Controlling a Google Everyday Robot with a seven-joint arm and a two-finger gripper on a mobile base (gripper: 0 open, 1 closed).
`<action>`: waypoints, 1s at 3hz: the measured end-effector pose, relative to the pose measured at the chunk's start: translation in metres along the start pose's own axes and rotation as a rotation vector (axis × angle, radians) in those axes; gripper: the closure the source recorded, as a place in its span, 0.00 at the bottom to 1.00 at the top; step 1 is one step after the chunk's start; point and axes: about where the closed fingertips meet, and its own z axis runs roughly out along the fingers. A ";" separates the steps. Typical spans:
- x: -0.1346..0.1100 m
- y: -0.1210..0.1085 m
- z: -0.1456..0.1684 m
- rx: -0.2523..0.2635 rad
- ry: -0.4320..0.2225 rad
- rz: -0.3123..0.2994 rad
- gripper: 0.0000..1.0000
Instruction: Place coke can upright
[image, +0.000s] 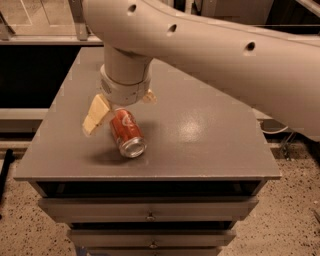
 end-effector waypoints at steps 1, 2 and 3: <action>-0.002 0.001 0.015 0.016 0.002 0.057 0.00; -0.005 0.003 0.025 0.038 0.011 0.101 0.13; -0.006 0.002 0.031 0.066 0.020 0.129 0.37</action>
Offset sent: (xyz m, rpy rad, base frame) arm 0.0126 0.0158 -0.0327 -0.0326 0.0119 -0.1722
